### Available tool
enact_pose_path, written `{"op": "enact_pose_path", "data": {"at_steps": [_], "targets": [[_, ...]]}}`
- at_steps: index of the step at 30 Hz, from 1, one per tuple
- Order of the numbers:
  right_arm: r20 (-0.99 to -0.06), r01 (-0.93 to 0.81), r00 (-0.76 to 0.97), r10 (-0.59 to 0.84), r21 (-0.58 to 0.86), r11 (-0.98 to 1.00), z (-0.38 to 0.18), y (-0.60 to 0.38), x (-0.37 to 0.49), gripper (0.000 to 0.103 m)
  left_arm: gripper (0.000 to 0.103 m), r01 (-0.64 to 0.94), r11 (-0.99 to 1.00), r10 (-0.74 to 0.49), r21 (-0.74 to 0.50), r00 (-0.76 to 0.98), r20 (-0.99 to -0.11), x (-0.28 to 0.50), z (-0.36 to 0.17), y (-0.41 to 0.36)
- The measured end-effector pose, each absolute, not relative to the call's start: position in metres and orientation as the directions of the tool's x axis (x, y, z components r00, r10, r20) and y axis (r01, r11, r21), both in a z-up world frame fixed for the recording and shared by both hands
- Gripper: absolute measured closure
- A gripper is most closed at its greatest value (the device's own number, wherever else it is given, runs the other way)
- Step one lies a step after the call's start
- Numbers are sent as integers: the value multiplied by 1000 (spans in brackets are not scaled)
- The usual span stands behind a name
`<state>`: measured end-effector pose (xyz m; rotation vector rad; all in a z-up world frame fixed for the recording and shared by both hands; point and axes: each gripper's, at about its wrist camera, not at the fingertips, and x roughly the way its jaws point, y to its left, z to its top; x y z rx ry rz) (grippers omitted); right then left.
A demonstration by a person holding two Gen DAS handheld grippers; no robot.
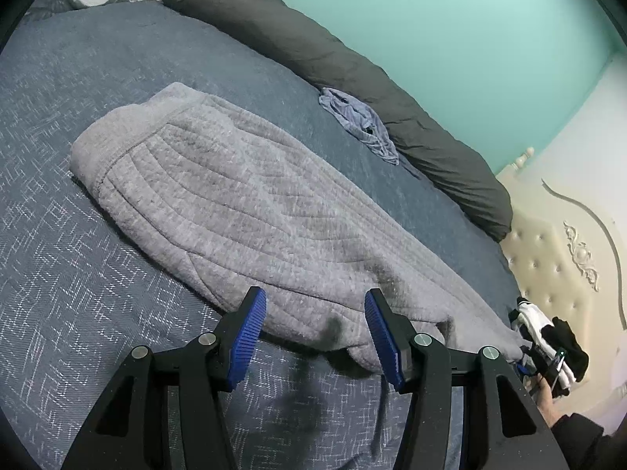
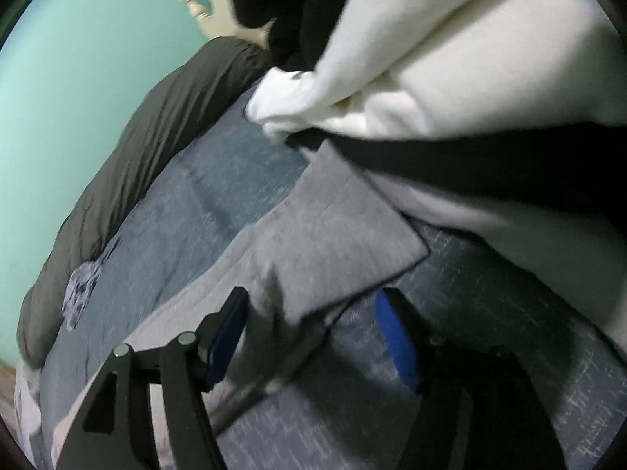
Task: Fold clothes
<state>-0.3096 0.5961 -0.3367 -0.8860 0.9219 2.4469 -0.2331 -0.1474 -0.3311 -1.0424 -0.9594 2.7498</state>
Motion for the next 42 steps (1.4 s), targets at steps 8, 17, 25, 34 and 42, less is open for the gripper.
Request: {"op": "enact_pose_path", "data": {"at_steps": [8,17,25,34,42], "targets": [[-702,-596,-690,173,417,-686,-337,594,-331,54,46,163,-805,263,-571,-764,-589,-235,-335,-145],[-654,-553,-677,337,150,-820,-297,561,-331,85,46,157,-801,270,-578,-768,-581,-233,-331,-140],[-659,-549,-627,417,-7,-836,-287,566,-351,87,46,151,-805,268,-574,-771,-578,-233,-329,-140],[-755,-558,-540,372,-9,-829,-316,578,-357,68,46,149,-805,273,-574,-766,-582,-236,-329,-144],[-734,-576,-522,435,-73,-814,-297,560,-330,44,45,145,-803,281,-578,-763,-582,-238,-327,-151]]}}
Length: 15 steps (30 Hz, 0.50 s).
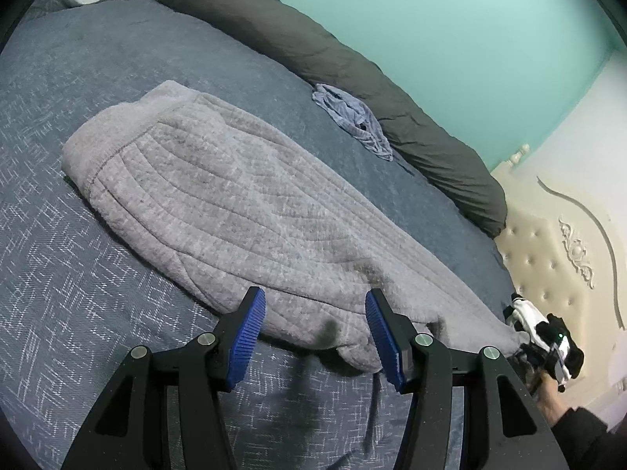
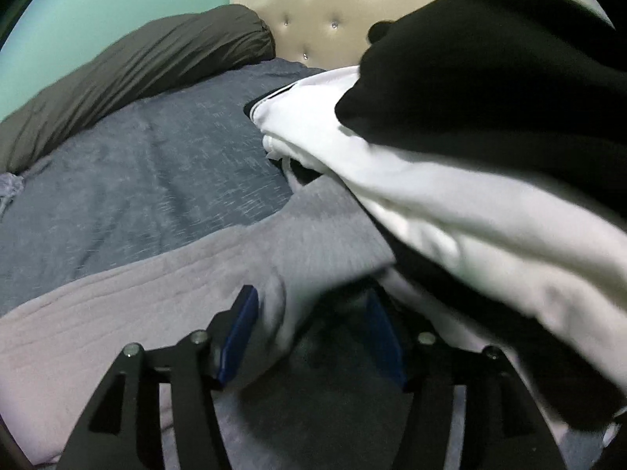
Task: Fold clothes
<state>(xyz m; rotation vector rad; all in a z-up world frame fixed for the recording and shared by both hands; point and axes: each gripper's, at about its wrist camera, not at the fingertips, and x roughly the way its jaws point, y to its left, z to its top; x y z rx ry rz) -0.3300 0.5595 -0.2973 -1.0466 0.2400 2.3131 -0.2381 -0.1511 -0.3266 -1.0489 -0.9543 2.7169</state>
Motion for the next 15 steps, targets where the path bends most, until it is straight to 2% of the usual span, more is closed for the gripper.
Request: {"op": "enact_pose_path", "data": {"at_steps": [4,7,15], "targets": [[-721,-565,-581,377,25,-824,-279,536,-296,44,44,158,-801,271,-577,-764,-586,-237,-327,-154],[-730,-493,-636,250,135,-860,-281,503,-284,44,44,158,-813,259,-561,-764,-591,-236,-324,-156],[-731,-263,-681,-33,287,-921,-293,379,-280,44,38,165,-844,237,-510,-738,-632,-225,-319,-164]]}}
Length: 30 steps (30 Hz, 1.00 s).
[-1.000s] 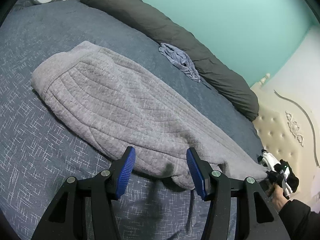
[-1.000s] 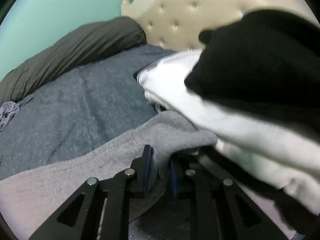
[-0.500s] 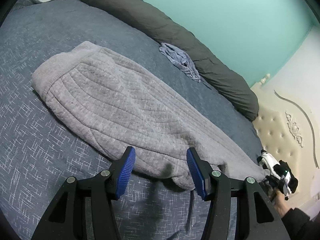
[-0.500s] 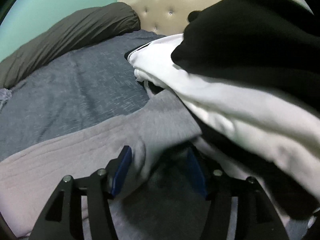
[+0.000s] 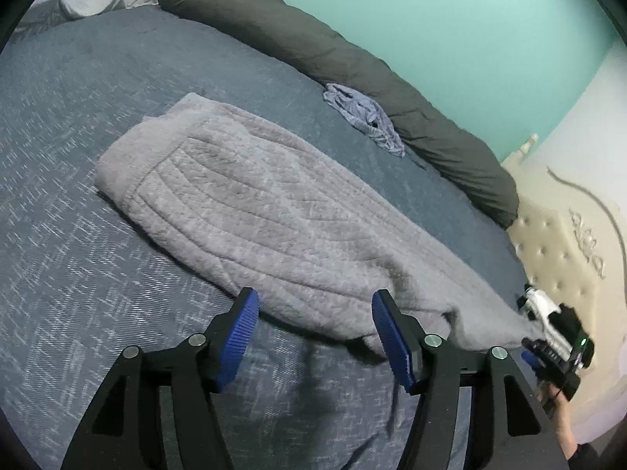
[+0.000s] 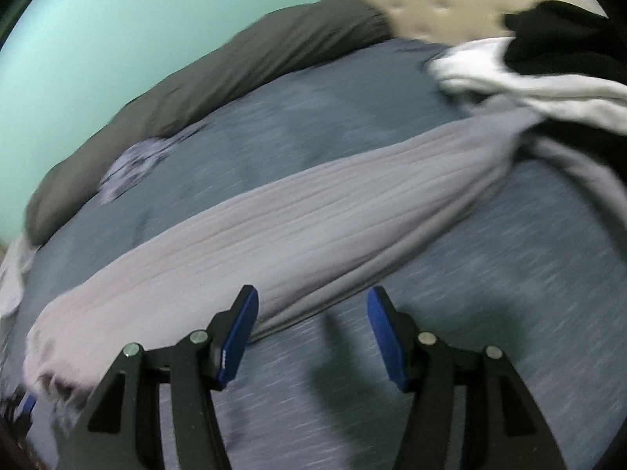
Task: Fold clothes
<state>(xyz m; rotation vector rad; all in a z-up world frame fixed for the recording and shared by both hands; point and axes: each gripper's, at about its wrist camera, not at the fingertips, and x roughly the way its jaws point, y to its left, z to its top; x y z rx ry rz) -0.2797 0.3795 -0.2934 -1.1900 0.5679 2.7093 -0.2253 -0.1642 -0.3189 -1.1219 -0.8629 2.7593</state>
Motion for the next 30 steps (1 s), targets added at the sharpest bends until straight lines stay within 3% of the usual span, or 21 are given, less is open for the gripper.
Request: {"op": "enact_pose_path", "data": {"at_steps": [4,14,20,30], "targets": [[-732,-171,-663,-157,352,-920,-296,323,-277,44,38,176,-848,233,-500,-724,-649,-221,-322,-171],[-725,-27,-614,-311,413,-910,-303,208,-267,44,38,148,-868,241,-473,-707,-665,-205,-320,-173],[-736,154,-528,-425,408,-900,-310,135,-262,44,37,147,-882,223,-447,-706,-673,-195,-316,-179],[-773,254,-464,-433,352,-901,-320,79,-256,44,33,161,-878,225,-451,-694,-684,-187,-318,-193]]}}
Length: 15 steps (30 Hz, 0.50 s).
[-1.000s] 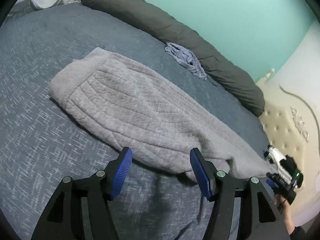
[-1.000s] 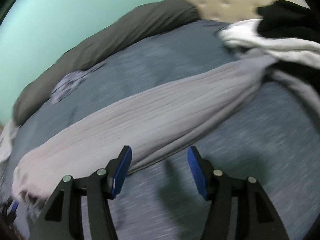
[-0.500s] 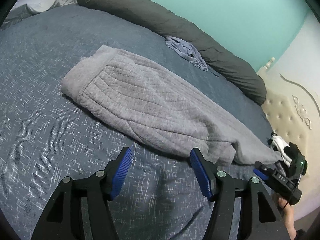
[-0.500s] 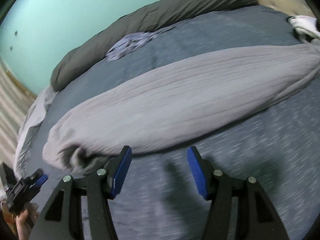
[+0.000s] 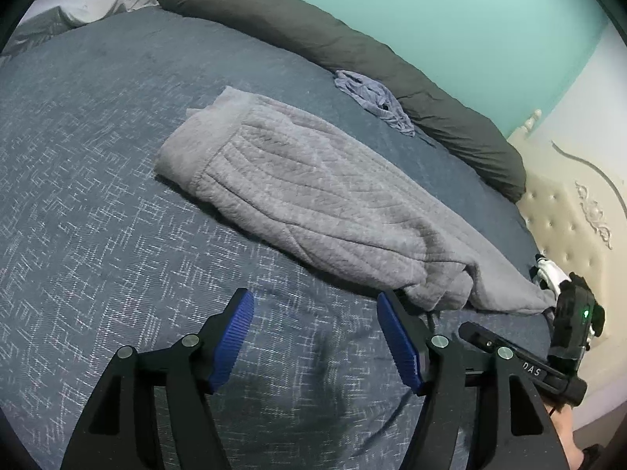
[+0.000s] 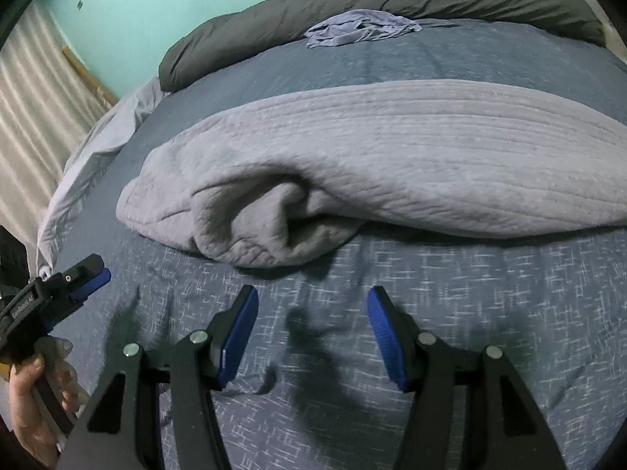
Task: Fold clothes
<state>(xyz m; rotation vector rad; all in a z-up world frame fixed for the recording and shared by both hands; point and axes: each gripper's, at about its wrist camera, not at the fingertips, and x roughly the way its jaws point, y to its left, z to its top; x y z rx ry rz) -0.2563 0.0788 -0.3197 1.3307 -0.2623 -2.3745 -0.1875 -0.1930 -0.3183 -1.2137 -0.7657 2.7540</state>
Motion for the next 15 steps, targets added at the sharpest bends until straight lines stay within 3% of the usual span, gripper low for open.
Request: {"op": "enact_pose_path", "data": {"at_steps": [15], "targets": [[-757,372,-499,-421,252,-893,-309,36,-274,44,32,165,-859,243,-485,-701,-670,-183,-319,-209]]}}
